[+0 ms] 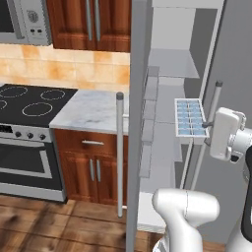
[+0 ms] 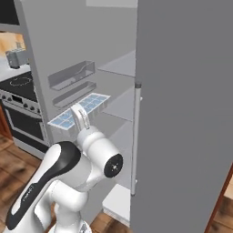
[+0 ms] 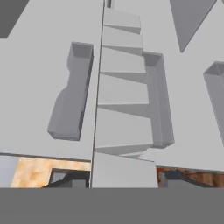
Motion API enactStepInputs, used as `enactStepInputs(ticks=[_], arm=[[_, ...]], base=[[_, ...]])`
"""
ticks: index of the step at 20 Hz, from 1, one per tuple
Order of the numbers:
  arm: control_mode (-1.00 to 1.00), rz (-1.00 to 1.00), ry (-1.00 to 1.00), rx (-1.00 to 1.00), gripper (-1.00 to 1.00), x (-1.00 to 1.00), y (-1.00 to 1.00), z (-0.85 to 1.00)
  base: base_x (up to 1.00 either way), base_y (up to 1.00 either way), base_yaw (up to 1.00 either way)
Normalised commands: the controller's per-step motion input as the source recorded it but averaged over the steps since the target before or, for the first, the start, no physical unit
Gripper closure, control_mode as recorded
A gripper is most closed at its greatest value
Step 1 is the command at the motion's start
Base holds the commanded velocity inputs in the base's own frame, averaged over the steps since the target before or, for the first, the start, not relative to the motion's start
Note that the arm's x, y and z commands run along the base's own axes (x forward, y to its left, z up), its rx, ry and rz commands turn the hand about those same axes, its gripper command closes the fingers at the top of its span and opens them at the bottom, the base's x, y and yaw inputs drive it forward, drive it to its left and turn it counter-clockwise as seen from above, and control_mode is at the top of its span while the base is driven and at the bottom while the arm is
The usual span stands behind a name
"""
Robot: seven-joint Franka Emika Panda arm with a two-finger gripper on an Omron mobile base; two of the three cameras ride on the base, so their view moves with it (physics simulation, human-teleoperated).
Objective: The ice cube tray has been filled with water. Take the tray and place it in the freezer to make ice. Close the freezer door after placing the tray.
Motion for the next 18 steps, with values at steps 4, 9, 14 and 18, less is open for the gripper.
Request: enactStepInputs(ticks=[4, 9, 14, 18], arm=[[1.00, 0.00, 0.00, 0.00, 1.00, 0.00, 0.00, 0.00], [1.00, 0.00, 0.00, 0.00, 1.00, 0.00, 0.00, 0.00], [1.00, 0.00, 0.00, 0.00, 1.00, 0.00, 0.00, 0.00], [-1.00, -0.03, -0.06, -0.04, 1.00, 0.00, 0.04, 0.05]], base=[[0.51, 0.00, -0.02], [0.06, 0.02, 0.00], [0.00, 0.16, 0.00], [0.00, 0.08, -0.02]])
